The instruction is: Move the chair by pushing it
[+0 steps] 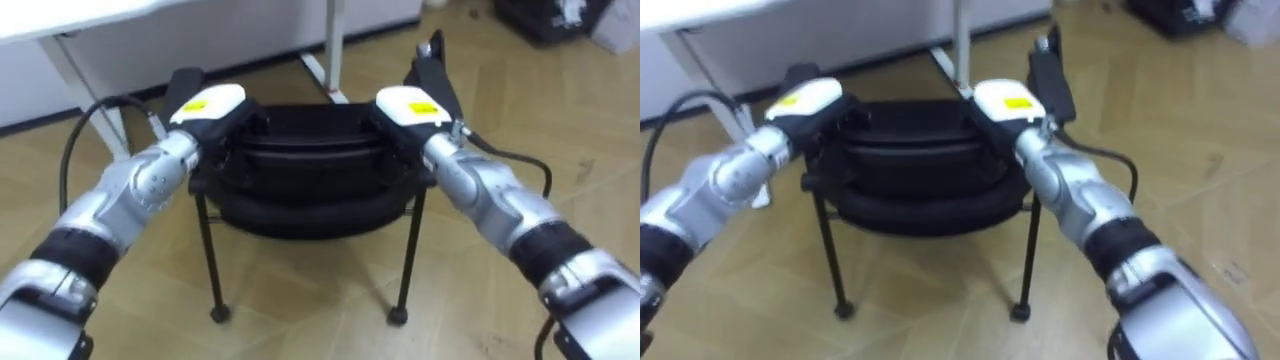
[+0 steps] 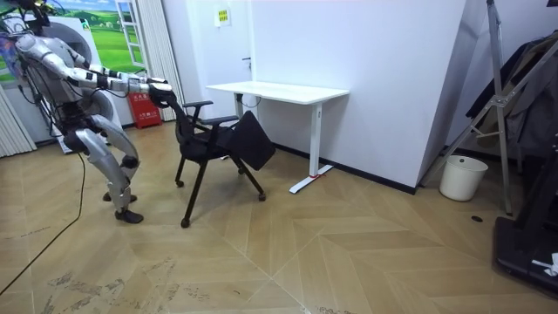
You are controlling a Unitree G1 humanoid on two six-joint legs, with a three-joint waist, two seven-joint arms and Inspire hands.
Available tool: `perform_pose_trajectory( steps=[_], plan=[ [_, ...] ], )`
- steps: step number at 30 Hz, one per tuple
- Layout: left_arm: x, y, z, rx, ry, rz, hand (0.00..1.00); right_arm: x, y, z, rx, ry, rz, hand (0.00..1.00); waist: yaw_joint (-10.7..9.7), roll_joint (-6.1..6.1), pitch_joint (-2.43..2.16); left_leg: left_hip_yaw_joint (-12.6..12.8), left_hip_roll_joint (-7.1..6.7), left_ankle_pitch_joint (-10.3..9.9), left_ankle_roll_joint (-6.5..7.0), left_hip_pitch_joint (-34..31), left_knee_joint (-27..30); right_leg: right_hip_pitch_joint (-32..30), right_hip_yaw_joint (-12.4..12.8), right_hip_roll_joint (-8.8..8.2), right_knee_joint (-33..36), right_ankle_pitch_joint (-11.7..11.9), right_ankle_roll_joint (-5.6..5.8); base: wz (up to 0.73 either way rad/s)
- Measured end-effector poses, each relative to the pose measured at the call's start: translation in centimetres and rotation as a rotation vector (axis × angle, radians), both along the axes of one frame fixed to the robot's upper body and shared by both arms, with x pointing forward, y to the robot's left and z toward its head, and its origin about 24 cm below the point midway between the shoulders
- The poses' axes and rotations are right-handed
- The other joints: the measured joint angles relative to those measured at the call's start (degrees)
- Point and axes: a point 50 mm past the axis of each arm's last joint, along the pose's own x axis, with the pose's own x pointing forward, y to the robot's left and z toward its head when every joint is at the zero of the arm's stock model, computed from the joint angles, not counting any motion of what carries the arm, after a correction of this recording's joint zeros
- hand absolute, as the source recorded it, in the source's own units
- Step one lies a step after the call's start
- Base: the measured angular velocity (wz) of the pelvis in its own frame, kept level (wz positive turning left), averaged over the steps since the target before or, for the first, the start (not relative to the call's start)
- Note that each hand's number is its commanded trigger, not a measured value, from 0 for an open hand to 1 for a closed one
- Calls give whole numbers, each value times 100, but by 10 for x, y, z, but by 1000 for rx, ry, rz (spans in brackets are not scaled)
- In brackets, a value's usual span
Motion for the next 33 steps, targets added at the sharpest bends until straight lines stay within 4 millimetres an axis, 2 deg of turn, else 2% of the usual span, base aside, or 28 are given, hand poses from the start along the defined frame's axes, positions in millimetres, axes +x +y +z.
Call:
perform_pose_trajectory(
  steps=[2, 3, 4, 5, 6, 7, 8, 9, 10, 11, 12, 14, 15, 18, 19, 20, 22, 24, 25, 26, 27, 28, 29, 30, 31, 32, 33],
  plan=[
    [-6, -4, -13, -22, 19, 18, 100, -2, -1, -4, -29, 21, 9, 100, 180, 3, 5, 12, -247, -12, 26, -208, -151, 229, -222, -55, -260, -12, -219, 13],
    [-8, -3, -16, -25, 25, 22, 100, -3, -1, -6, -34, 26, 10, 100, 185, -5, 5, 55, -313, -9, 34, -270, -294, 312, -275, -44, -367, 17, -211, 25],
    [-11, -4, -20, -32, 38, 26, 100, -6, -3, -11, -39, 39, 8, 100, 168, 53, -35, 149, -383, -8, 40, -375, -755, 365, -199, 59, -438, 76, 336, 33],
    [-11, -7, -22, -56, 48, 31, 100, -5, -4, -8, -53, 33, 22, 100, 110, 299, -11, 188, -390, -8, 26, -551, -925, 51, 912, -10, 506, -51, 84, 31],
    [-11, -5, -22, -72, 51, 40, 100, -4, -4, -4, -63, 23, 41, 100, 125, 211, 24, 221, -434, -31, 1, -693, -840, -112, 1687, -152, 961, -185, -51, 12],
    [-10, 0, -18, -90, 43, 56, 100, -1, -2, 3, -69, -5, 57, 100, 183, 160, -5, 307, -519, -48, -29, -963, -762, -282, 2172, -160, 1385, -809, -324, 40],
    [-8, -6, -16, -94, 40, 53, 100, 0, -5, 3, -70, -6, 48, 100, 104, 176, -17, 359, -594, -21, -3, -1095, -942, -189, 1966, -231, 1457, -924, -254, 45],
    [-7, -7, -13, -86, 38, 44, 100, 0, -6, 2, -69, 3, 43, 100, 106, 142, -19, 385, -595, -17, -3, -1123, -1134, -147, 1896, -213, 1347, -909, -246, 62],
    [-7, -8, -12, -71, 41, 30, 100, -1, -9, 0, -65, 14, 38, 100, 102, 112, -22, 437, -634, 14, 22, -1082, -1577, -15, 1677, -130, 1017, -726, -207, 43],
    [-7, -9, -13, -60, 43, 19, 100, -2, -10, -2, -58, 13, 30, 100, 112, 86, -10, 455, -722, 137, 91, -973, -2026, 143, 1527, -38, 687, -577, -260, 43],
    [-8, -10, -13, -54, 44, 11, 100, -3, -11, -4, -55, 10, 28, 100, 108, 80, -10, 471, -769, 236, 98, -895, -2216, 190, 1471, -1, 568, -520, -275, 35],
    [-7, -11, -12, -49, 40, 6, 100, -5, -12, -4, -46, -3, 23, 100, 115, 49, -22, 548, -953, 512, 125, -631, -2625, 273, 1389, 37, 337, -439, -266, 24],
    [-7, -12, -11, -48, 38, 6, 100, -5, -13, -4, -46, -4, 22, 100, 116, 41, -22, 562, -993, 561, 115, -586, -2654, 292, 1373, 44, 297, -434, -259, 16],
    [-4, -14, -6, -42, 24, -2, 100, -4, -16, -3, -35, -16, 9, 100, 180, -7, -25, 585, -1145, 578, 130, -425, -2651, 313, 1374, 71, 178, -437, -249, 8],
    [-1, -16, -2, -38, 15, -7, 100, -4, -19, -1, -32, -25, 3, 100, 266, -18, -21, 587, -1190, 615, 188, -368, -2652, 298, 1387, 81, 158, -448, -227, 0],
    [2, -17, 2, -32, 5, -13, 100, -3, -19, 0, -26, -34, -2, 100, 308, -56, -13, 578, -1209, 585, 339, -354, -2712, 292, 1388, 99, 92, -455, -213, 0],
    [4, -18, 6, -15, -3, -25, 100, -3, -19, 2, -16, -43, -6, 100, 335, -134, -9, 564, -1270, 580, 371, -351, -2739, 316, 1389, 97, -41, -453, -197, 8],
    [6, -17, 10, -9, -12, -25, 100, -2, -18, 4, -8, -56, -6, 100, 394, -157, -5, 585, -1326, 494, 501, -336, -2746, 418, 1392, 94, -151, -451, -163, 3],
    [6, -16, 11, -6, -15, -25, 100, -2, -18, 4, -7, -60, -6, 100, 426, -190, 12, 655, -1370, 394, 632, -255, -2755, 512, 1399, 48, -181, -486, -25, 4],
    [6, -16, 12, -7, -17, -25, 100, -2, -18, 4, -5, -60, -6, 100, 438, -249, 15, 772, -1380, 312, 696, -171, -2754, 586, 1400, -52, -149, -520, 128, 5],
    [6, -16, 11, -6, -16, -26, 100, -2, -18, 4, -5, -61, -6, 100, 446, -269, 11, 828, -1396, 261, 726, -120, -2745, 592, 1406, -120, -69, -505, 193, 0],
    [7, -16, 13, -8, -20, -25, 100, 0, -18, 7, -7, -68, -5, 100, 494, -270, 30, 959, -1404, 117, 779, -69, -2672, 557, 1422, -247, 158, -441, 219, -17],
    [8, -16, 14, -9, -24, -23, 100, 1, -17, 9, -9, -74, -5, 100, 577, -285, 50, 1096, -1390, -22, 822, -33, -2586, 482, 1492, -342, 375, -394, 200, -23],
    [8, -16, 15, -11, -27, -22, 100, 2, -17, 10, -8, -76, -6, 100, 606, -283, 60, 1132, -1382, -89, 841, -20, -2530, 474, 1511, -377, 461, -369, 195, -25],
    [8, -16, 17, -12, -34, -20, 100, 2, -17, 11, -5, -77, -7, 100, 645, -249, 81, 1148, -1346, -242, 853, 12, -2416, 485, 1511, -396, 576, -294, 189, -18],
    [8, -15, 17, -13, -37, -18, 100, 2, -17, 10, -4, -77, -6, 100, 670, -174, 61, 1136, -1269, -391, 866, 25, -2302, 499, 1467, -377, 652, -168, 167, -18],
    [9, -15, 20, -11, -45, -20, 100, 2, -16, 10, -3, -77, -4, 100, 680, -152, 49, 1152, -1236, -448, 870, 60, -2290, 503, 1467, -372, 684, -102, 169, -18]
  ],
)
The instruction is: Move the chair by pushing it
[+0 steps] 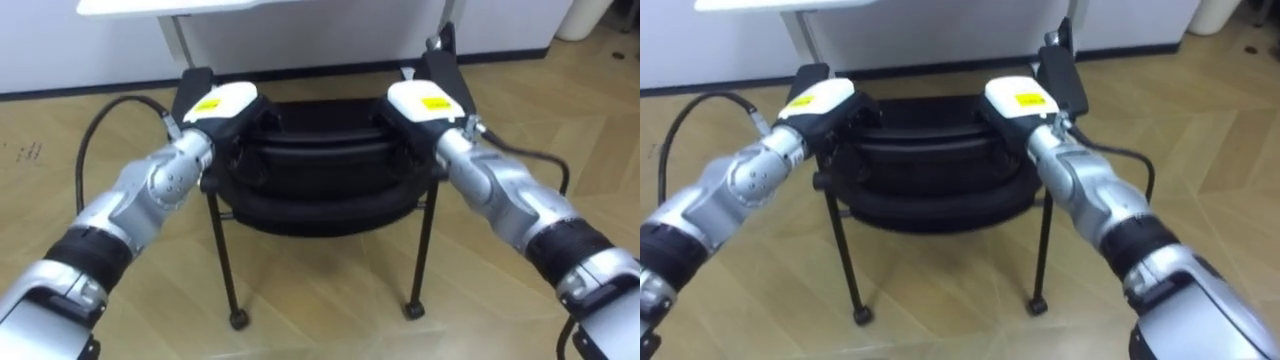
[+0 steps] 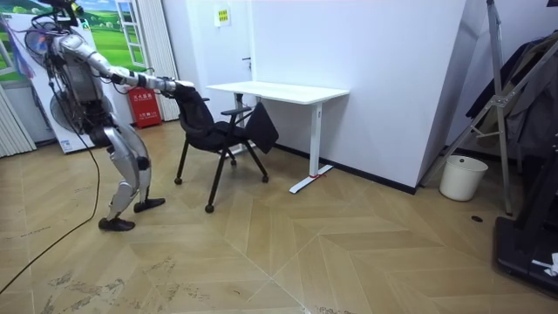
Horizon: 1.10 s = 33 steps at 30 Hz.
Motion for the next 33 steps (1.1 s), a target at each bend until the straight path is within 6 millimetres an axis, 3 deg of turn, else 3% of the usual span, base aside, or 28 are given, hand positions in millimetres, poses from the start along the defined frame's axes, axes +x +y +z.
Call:
perform_pose_trajectory(
  steps=[2, 3, 5, 7, 9, 10, 11, 14, 18, 25, 28, 30, 32, 33],
  plan=[
    [-1, 0, 2, 15, -6, -13, 100, -1, 3, -2, 10, -3, 5, 100, 39, 72, 12, -60, 88, -158, 42, 157, -12, -136, 59, -14, 345, 261, 95, -10],
    [0, 1, 2, 17, -8, -13, 100, -1, 3, -2, 13, -4, 5, 100, 51, 71, 10, -68, 103, -170, 35, 168, -16, -218, 95, -52, 411, 249, 105, 0],
    [-1, 2, 4, 21, -12, -11, 100, -1, 6, -2, 21, -8, 8, 100, 74, 108, 19, -97, 203, -212, -44, 247, -39, -639, 201, -336, 365, 180, 129, 0],
    [-2, 5, 1, 32, -2, -9, 100, -3, 8, -7, 27, 9, 4, 100, 80, 145, 50, -179, 320, -261, -130, 397, -49, -873, 222, -452, -66, 255, 114, 9],
    [-3, 8, 0, 46, 2, -9, 100, -4, 12, -11, 37, 22, 5, 100, 55, 131, 43, -321, 420, -335, -252, 444, -3, -1018, 272, -419, -892, 763, 122, 28],
    [-3, 8, 1, 53, 3, -12, 100, -4, 12, -12, 44, 24, 7, 100, -6, 135, 52, -501, 495, -399, -365, 421, 138, -1033, 368, -257, -1111, 1391, 43, 44],
    [-3, 8, 1, 55, 2, -14, 100, -4, 11, -13, 46, 25, 10, 100, 0, 141, 36, -614, 585, -407, -466, 396, 162, -966, 367, -78, -1209, 1385, 36, 35],
    [-2, 7, 3, 53, -10, -16, 100, -3, 10, -10, 47, 3, 4, 100, 10, 144, 52, -709, 666, -330, -610, 396, -14, -873, 273, 119, -1393, 1352, -79, 10],
    [-1, 5, 4, 51, -13, -16, 100, -2, 10, -9, 48, -1, 2, 100, -3, 136, 58, -752, 725, -325, -671, 440, -42, -806, 259, 172, -1405, 1292, -142, 3],
    [1, 6, 4, 55, -10, -14, 100, -1, 9, -7, 43, -10, -1, 100, -148, 123, 88, -889, 737, -341, -703, 451, -53, -797, 189, 179, -1341, 1145, -126, 6],
    [1, 9, 5, 61, -16, -10, 100, 0, 12, -6, 51, -6, -1, 100, -145, 104, 101, -921, 816, -378, -798, 498, -9, -800, 209, 288, -1263, 988, -241, 0],
    [0, 9, 3, 63, -11, -12, 100, 0, 12, -8, 54, 5, -1, 100, -136, 134, 108, -946, 878, -399, -845, 479, 315, -700, 169, 368, -1177, 869, -320, 7],
    [-2, 8, -2, 69, 5, -17, 100, -1, 12, -13, 58, 39, -1, 100, -106, 141, 116, -1012, 1041, -363, -821, 229, 1292, -564, 174, 430, -852, 545, -359, 2],
    [-3, 8, -3, 69, 8, -19, 100, -1, 12, -13, 58, 46, -1, 100, -85, 144, 115, -1047, 1078, -333, -794, 168, 1495, -547, 181, 430, -775, 460, -351, -6]
  ],
)
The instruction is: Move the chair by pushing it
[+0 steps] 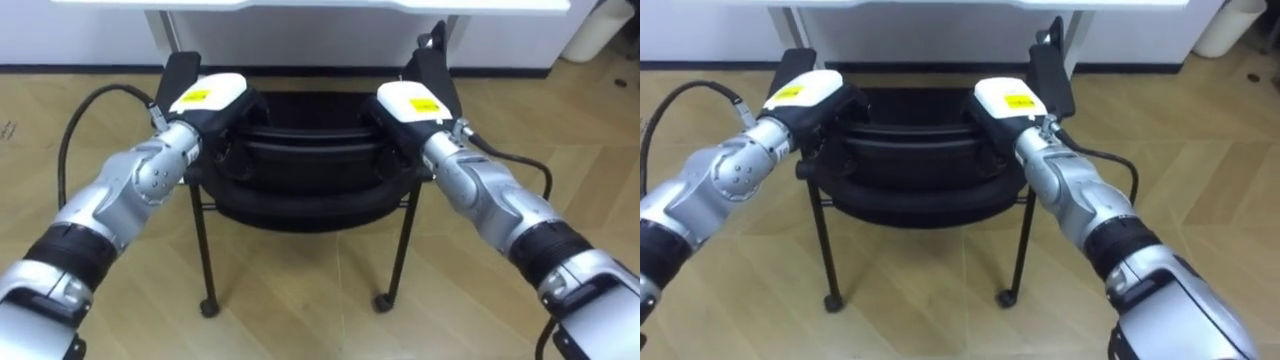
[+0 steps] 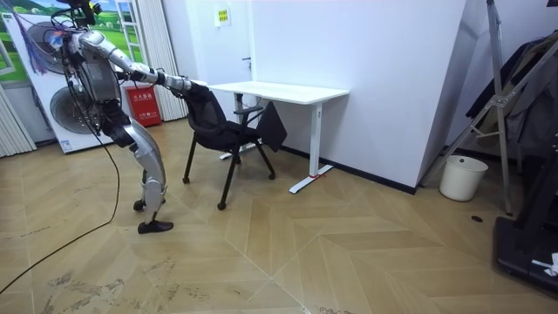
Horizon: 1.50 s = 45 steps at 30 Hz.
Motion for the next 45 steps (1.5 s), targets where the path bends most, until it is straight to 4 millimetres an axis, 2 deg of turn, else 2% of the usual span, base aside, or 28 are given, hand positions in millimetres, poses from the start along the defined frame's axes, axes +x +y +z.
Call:
perform_pose_trajectory(
  steps=[3, 5, 6, 7, 8, 9, 11, 13, 14, 16, 17, 18, 19, 20, 22, 23, 26, 31, 33, 34, 37, 38, 40, 41, 42, 43, 44, 45],
  plan=[
    [-5, 0, -7, -4, 2, 2, 100, -5, 0, -7, 2, 29, 0, 100, 7, -2, 6, -73, 86, 394, 89, -159, 663, 222, -12, 58, 136, -246, -42, 0],
    [-12, 1, -19, -17, 30, 13, 100, -10, -1, -15, -7, 47, 3, 100, 20, 46, 20, -207, 63, 892, 167, -303, 1074, 477, 2, 101, 122, -286, -146, 0],
    [-13, 1, -21, -20, 32, 15, 100, -11, -1, -16, -7, 50, 7, 100, 16, 48, 11, -223, 39, 932, 170, -333, 1124, 551, 4, 93, 130, -313, -176, 11],
    [-14, 0, -21, -26, 23, 16, 100, -11, -4, -16, -17, 52, 10, 100, -37, 46, 9, -196, -138, 845, 208, -440, 1019, 581, -6, 57, 150, -361, -186, 12],
    [-14, -2, -21, -32, 17, 14, 100, -11, -6, -15, -23, 49, 9, 100, -49, 51, 15, -75, -367, 686, 293, -591, 750, 572, -14, 23, 155, -383, -213, 10],
    [-14, -4, -21, -35, 13, 13, 100, -10, -8, -14, -26, 47, 8, 100, -30, 59, 20, 24, -474, 657, 300, -661, 559, 572, -10, 19, 158, -389, -222, -4],
    [-13, -9, -22, -44, 13, 5, 100, -10, -11, -14, -32, 45, 6, 100, -20, 80, 23, 340, -851, 699, 269, -772, -691, 611, -28, 28, 149, -428, -213, -8],
    [-13, -8, -21, -41, 10, 2, 100, -11, -11, -14, -31, 42, 9, 100, -25, 160, -3, 501, -963, 797, 242, -778, -1650, 641, -81, 97, 118, -479, -220, -15],
    [-13, -7, -19, -35, 2, -2, 100, -11, -10, -12, -26, 33, 12, 100, -22, 195, -7, 503, -942, 915, 337, -767, -2002, 646, -95, 144, 118, -533, -223, -16],
    [-12, -7, -18, -33, -3, -4, 100, -12, -11, -12, -22, 28, 13, 100, -110, 184, -50, 599, -928, 1208, 443, -725, -2182, 668, -99, 137, 82, -591, -118, 4],
    [-13, -7, -18, -36, 1, -5, 100, -13, -11, -12, -22, 28, 15, 100, -180, 169, -52, 716, -931, 1317, 488, -652, -2243, 724, -93, 81, 74, -624, -52, 7],
    [-13, -8, -19, -38, 4, -6, 100, -13, -11, -12, -21, 26, 16, 100, -198, 164, -57, 775, -930, 1348, 531, -624, -2246, 744, -77, 60, 76, -644, -16, -3],
    [-13, -8, -19, -37, 7, -7, 100, -14, -11, -13, -21, 29, 15, 100, -204, 124, -89, 869, -941, 1400, 583, -592, -2246, 768, -64, 1, 87, -680, 47, -6],
    [-13, -8, -18, -32, 5, -13, 100, -14, -12, -14, -18, 31, 12, 100, -217, 76, -123, 929, -947, 1478, 570, -581, -2243, 780, -43, -28, 87, -713, 104, -7],
    [-11, -9, -14, -23, -6, -19, 100, -14, -12, -13, -10, 30, 4, 100, -234, 49, -142, 928, -971, 1629, 577, -583, -2192, 792, 5, -33, 88, -746, 163, -13],
    [-9, -9, -11, -14, -11, -27, 100, -13, -13, -12, -4, 28, -1, 100, -243, -32, -132, 918, -1027, 1666, 560, -584, -2168, 798, 27, -78, 92, -773, 199, -12],
    [-5, -9, -1, 6, -27, -38, 100, -12, -13, -9, 14, 14, -7, 100, -359, -155, -150, 927, -1151, 1631, 611, -625, -2125, 802, -3, -206, 69, -826, 286, 6],
    [-1, -12, 12, 16, -63, -46, 100, -9, -17, 1, 25, -26, -12, 100, -551, -215, -159, 888, -1249, 1454, 811, -818, -1922, 809, -223, -357, 12, -891, 408, 9],
    [-1, -13, 15, 18, -70, -48, 100, -9, -18, 2, 28, -31, -13, 100, -546, -237, -161, 911, -1245, 1367, 769, -826, -1924, 867, -303, -407, -79, -896, 418, -10],
    [-2, -11, 13, 23, -65, -46, 100, -9, -18, 2, 30, -34, -14, 100, -549, -274, -182, 923, -1263, 1327, 780, -825, -1931, 885, -311, -423, -116, -896, 418, 0],
    [1, -13, 18, 35, -71, -52, 100, -8, -18, 3, 42, -36, -26, 100, -528, -467, -170, 1002, -1337, 1257, 882, -772, -1925, 920, -299, -533, -120, -896, 419, -3],
    [0, -12, 18, 42, -70, -55, 100, -9, -18, 2, 52, -30, -30, 100, -459, -551, -180, 1044, -1336, 1189, 954, -736, -1872, 964, -310, -585, -122, -910, 445, -17],
    [-3, -12, 19, 45, -75, -66, 100, -11, -16, 0, 63, -26, -27, 100, -430, -656, -191, 1016, -1361, 956, 910, -736, -1694, 1043, -307, -614, -74, -953, 447, -18],
    [-3, -11, 19, 46, -78, -68, 100, -11, -16, 0, 65, -23, -28, 100, -371, -708, -195, 877, -1467, 829, 981, -736, -1601, 1008, -393, -655, 194, -949, 453, -24],
    [-3, -11, 20, 46, -78, -67, 100, -11, -15, 0, 64, -23, -30, 100, -350, -702, -190, 753, -1521, 800, 1023, -745, -1551, 943, -465, -713, 461, -875, 426, -25],
    [-1, -11, 21, 50, -81, -68, 100, -10, -15, 0, 63, -27, -36, 100, -327, -644, -162, 486, -1571, 783, 1050, -758, -1459, 686, -481, -802, 1155, -504, 389, 0],
    [-2, -11, 20, 59, -84, -76, 100, -11, -15, -2, 64, -22, -40, 100, -335, -624, -133, 315, -1569, 781, 1047, -734, -1442, 462, -428, -869, 1715, 21, 392, 17],
    [-2, -11, 19, 66, -86, -80, 100, -12, -16, -3, 65, -16, -42, 100, -339, -618, -124, 270, -1544, 776, 1038, -698, -1443, 385, -400, -884, 1922, 282, 414, 36]
  ],
)
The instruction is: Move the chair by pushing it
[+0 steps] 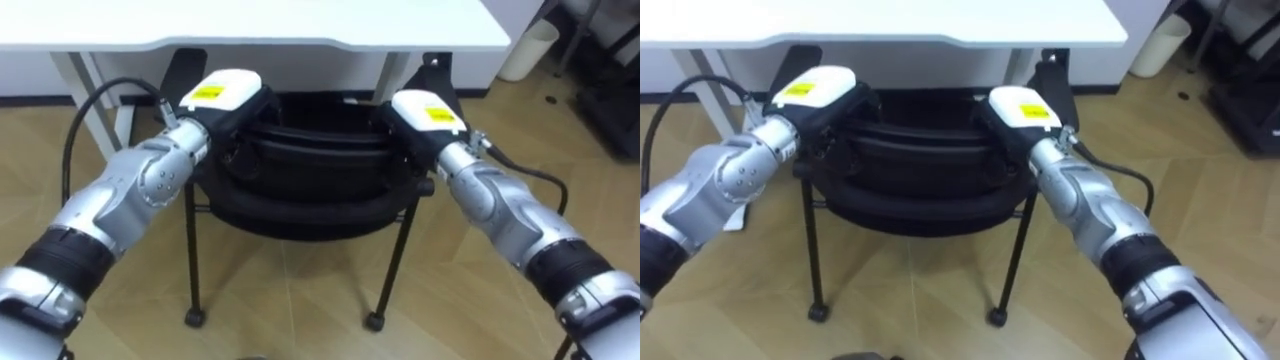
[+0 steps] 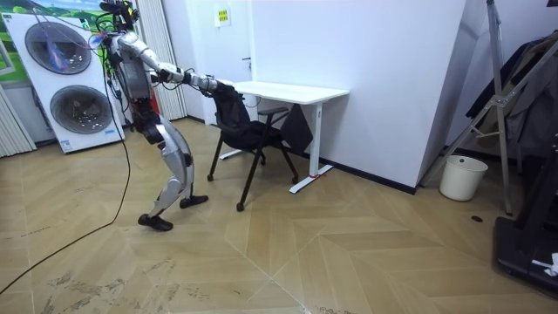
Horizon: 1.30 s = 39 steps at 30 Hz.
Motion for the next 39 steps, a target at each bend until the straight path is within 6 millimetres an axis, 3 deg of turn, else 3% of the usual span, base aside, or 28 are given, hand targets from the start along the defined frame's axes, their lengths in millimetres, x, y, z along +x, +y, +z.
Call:
perform_pose_trajectory(
  steps=[2, 4, 6, 7, 8, 9, 10, 11, 12, 13, 14, 15, 16, 17, 18, 19, 24, 26, 28, 30, 32, 39],
  plan=[
    [-2, -1, -7, 14, 15, -15, 100, -7, -2, -10, 14, 33, -8, 100, -29, 29, 20, -214, 42, -80, -80, 163, -10, -180, 141, 44, 462, 852, 6, 36],
    [-3, -2, -11, 21, 29, -24, 100, -11, -3, -16, 22, 50, -10, 100, -76, 57, 17, -345, 49, -122, -101, 272, -17, -195, 255, 131, 578, 1284, -5, 36],
    [-4, -6, -13, 27, 38, -36, 100, -15, -5, -21, 32, 61, -19, 100, -126, 88, 11, -556, 32, -126, -104, 381, -105, -173, 333, 324, 504, 1553, 48, 30],
    [-4, -7, -13, 32, 37, -41, 100, -16, -5, -22, 37, 58, -22, 100, -119, 109, 7, -792, -3, -122, -108, 439, -208, -255, 451, 486, 436, 1403, 71, -9],
    [-3, -6, -12, 33, 34, -38, 100, -14, -2, -20, 35, 45, -18, 100, -54, 157, 18, -971, -1, -68, -173, 453, -304, -454, 553, 673, 268, 827, 46, -29],
    [-3, -4, -12, 33, 33, -32, 100, -13, 0, -19, 31, 39, -17, 100, -54, 176, 15, -1065, -3, -10, -199, 488, -370, -517, 547, 755, 87, 602, 1, -37],
    [-3, 0, -13, 32, 41, -14, 100, -12, 7, -19, 25, 31, -14, 100, -74, 242, 7, -1323, -35, 89, -258, 570, -548, -573, 507, 965, -535, 307, -73, 0],
    [-2, 5, -16, 33, 53, 4, 100, -10, 13, -20, 17, 33, -11, 100, -99, 218, -25, -1608, -131, 218, -311, 702, -786, -585, 527, 1101, -1305, 205, -163, 22],
    [-2, 6, -17, 32, 59, 12, 100, -10, 15, -20, 17, 36, -8, 100, -128, 217, -27, -1719, -178, 283, -355, 747, -889, -568, 554, 1134, -1727, 197, -185, 42],
    [-1, 8, -18, 31, 64, 23, 100, -10, 18, -21, 13, 35, -3, 100, -156, 181, -45, -1903, -298, 351, -428, 767, -981, -538, 805, 1209, -2611, 220, -209, 45],
    [1, 9, -16, 27, 61, 33, 100, -8, 19, -18, 10, 28, 2, 100, -190, 78, -85, -1963, -381, 370, -499, 677, -917, -539, 777, 1171, -2816, 412, -431, 50],
    [3, 10, -14, 27, 56, 40, 100, -7, 18, -17, 8, 24, -1, 100, -203, 81, -85, -1901, -368, 358, -527, 614, -852, -540, 604, 1138, -2816, 383, -495, 45],
    [6, 7, -12, 22, 48, 35, 100, -4, 17, -13, 7, 15, -3, 100, -207, 137, -69, -1480, -111, 333, -531, 511, -677, -488, 133, 1035, -2832, 326, -608, 33],
    [6, 6, -10, 23, 43, 32, 100, -2, 18, -11, 5, 12, -10, 100, -205, 176, -35, -1150, 113, 215, -536, 474, -524, -432, -172, 1019, -2850, 290, -668, 25],
    [7, 6, -10, 23, 42, 33, 100, -1, 19, -10, 5, 11, -12, 100, -211, 235, -7, -1041, 184, 183, -557, 433, -475, -395, -255, 1026, -2852, 268, -701, 22],
    [7, 6, -9, 25, 41, 39, 100, -1, 21, -10, 11, 15, -8, 100, -210, 252, -7, -899, 257, 175, -556, 403, -478, -345, -355, 1039, -2852, 224, -736, 23],
    [9, 7, -8, 7, 38, 63, 100, 4, 21, -1, -14, -5, 13, 100, -212, 355, -10, -913, 231, 277, -617, 411, -736, -356, -433, 1048, -2883, 154, -813, 8],
    [9, 6, -8, -16, 35, 81, 100, 7, 20, 5, -40, -16, 26, 100, -212, 471, -12, -908, 237, 314, -646, 415, -828, -380, -448, 1047, -2911, 139, -839, 0],
    [8, 7, -10, -38, 32, 95, 100, 8, 19, 9, -62, -27, 34, 100, -212, 523, -28, -904, 237, 348, -663, 452, -924, -378, -449, 1043, -2938, 134, -845, 0],
    [7, 6, -13, -47, 37, 98, 100, 8, 19, 10, -73, -33, 41, 100, -214, 574, -14, -904, 238, 363, -674, 518, -1009, -348, -447, 1030, -2942, 137, -841, 2],
    [6, 6, -14, -56, 38, 101, 100, 8, 19, 12, -83, -42, 48, 100, -212, 580, -29, -902, 234, 374, -692, 557, -1077, -319, -457, 1045, -2970, 133, -902, 5],
    [4, 8, -15, -76, 37, 113, 100, 9, 17, 15, -110, -51, 59, 100, -216, 579, -22, -852, 243, 423, -761, 725, -1292, -206, -478, 1084, -3088, 103, -955, 1]
  ],
)
